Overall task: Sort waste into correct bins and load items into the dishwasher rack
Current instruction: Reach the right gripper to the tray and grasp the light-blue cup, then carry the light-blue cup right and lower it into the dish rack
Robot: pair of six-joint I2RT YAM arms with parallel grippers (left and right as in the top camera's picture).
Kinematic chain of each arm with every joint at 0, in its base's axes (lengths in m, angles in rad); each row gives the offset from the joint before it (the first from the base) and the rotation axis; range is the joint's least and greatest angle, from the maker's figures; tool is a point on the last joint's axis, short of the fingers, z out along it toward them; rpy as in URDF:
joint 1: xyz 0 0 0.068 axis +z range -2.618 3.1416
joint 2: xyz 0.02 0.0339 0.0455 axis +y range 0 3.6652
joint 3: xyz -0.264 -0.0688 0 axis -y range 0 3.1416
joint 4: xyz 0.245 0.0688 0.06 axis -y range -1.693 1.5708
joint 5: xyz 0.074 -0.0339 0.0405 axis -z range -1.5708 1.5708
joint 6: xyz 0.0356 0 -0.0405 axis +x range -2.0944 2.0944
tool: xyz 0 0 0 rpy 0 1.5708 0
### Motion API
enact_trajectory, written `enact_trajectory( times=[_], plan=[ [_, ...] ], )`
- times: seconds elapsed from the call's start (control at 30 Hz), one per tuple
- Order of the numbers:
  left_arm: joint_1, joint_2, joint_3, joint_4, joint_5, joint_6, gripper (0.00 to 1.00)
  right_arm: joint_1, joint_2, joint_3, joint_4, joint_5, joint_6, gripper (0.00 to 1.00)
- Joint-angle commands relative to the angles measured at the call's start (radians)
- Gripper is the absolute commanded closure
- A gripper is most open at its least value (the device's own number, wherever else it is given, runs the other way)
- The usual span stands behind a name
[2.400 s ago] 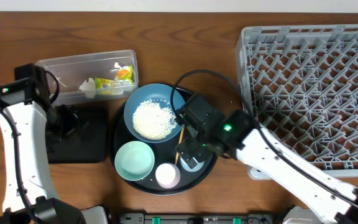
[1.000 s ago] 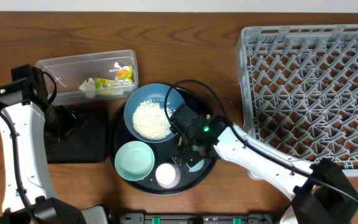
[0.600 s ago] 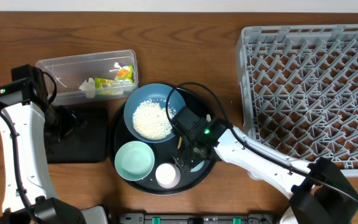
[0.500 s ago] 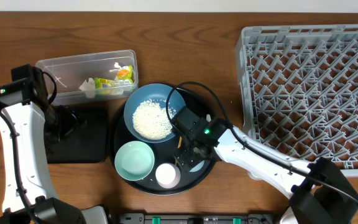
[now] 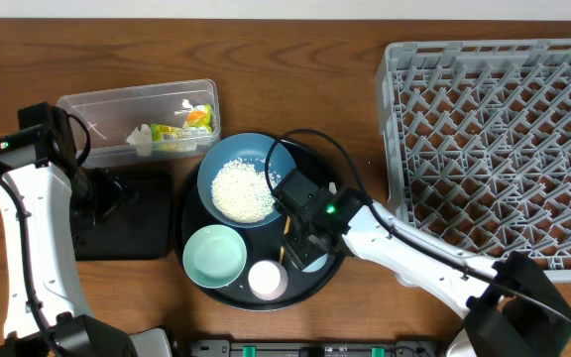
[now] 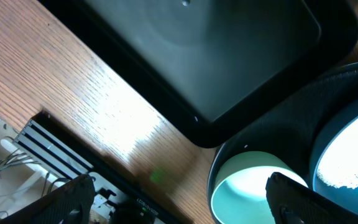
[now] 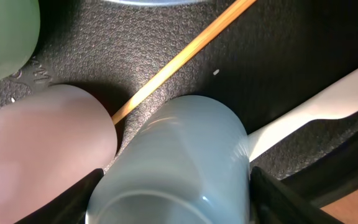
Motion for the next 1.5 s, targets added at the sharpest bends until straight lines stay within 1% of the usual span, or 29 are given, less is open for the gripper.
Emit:
enact_trajectory(
  times=[0.0,0.07,0.17,0.33,0.47,0.6,0.7,0.83,0.93,1.1,1.27,1.4,1.47],
  plan=[
    [0.003,0.003,0.006,-0.004,-0.011,-0.010,0.11,0.006,0.008,-0.007,-0.004,-0.010,0.017,0.39],
    [0.003,0.003,0.006,-0.004,-0.011,-0.010,0.11,0.006,0.008,-0.006,-0.004,-0.010,0.022,0.40],
    [0.003,0.003,0.006,-0.004,-0.011,-0.010,0.11,0.006,0.008,-0.004,-0.004,-0.011,0.024,0.45],
    [0.003,0.003,0.006,-0.004,-0.011,-0.010,0.11,0.006,0.007,0.010,-0.011,-0.011,0.024,0.51],
    [0.003,0.003,0.006,-0.004,-0.011,-0.010,0.11,0.005,-0.008,0.033,-0.019,-0.010,0.024,0.53],
    [0.003,0.003,0.006,-0.004,-0.011,-0.010,0.11,-0.005,-0.044,0.061,-0.026,-0.010,0.024,0.55],
    [0.003,0.003,0.006,-0.004,-0.011,-0.010,0.11,-0.026,-0.080,0.079,-0.031,-0.010,0.024,0.61],
    [0.003,0.003,0.006,-0.004,-0.011,-0.010,0.11,-0.083,-0.147,0.097,-0.037,-0.009,0.024,0.62],
    [0.003,0.003,0.006,-0.004,-0.011,-0.010,0.11,-0.145,-0.203,0.109,-0.053,0.001,0.023,0.64],
    [0.003,0.003,0.006,-0.005,-0.012,-0.010,0.11,-0.287,-0.284,0.154,-0.111,0.066,0.011,0.67],
    [0.003,0.003,0.006,-0.005,-0.011,-0.010,0.11,-0.498,-0.348,0.228,-0.140,0.099,-0.055,0.74],
    [0.003,0.003,0.006,-0.005,-0.011,-0.010,0.11,-0.688,-0.364,0.287,-0.141,0.099,-0.092,0.82],
    [0.003,0.003,0.006,-0.005,-0.011,-0.010,0.11,-0.791,-0.364,0.306,-0.136,0.103,-0.130,0.84]
  ],
)
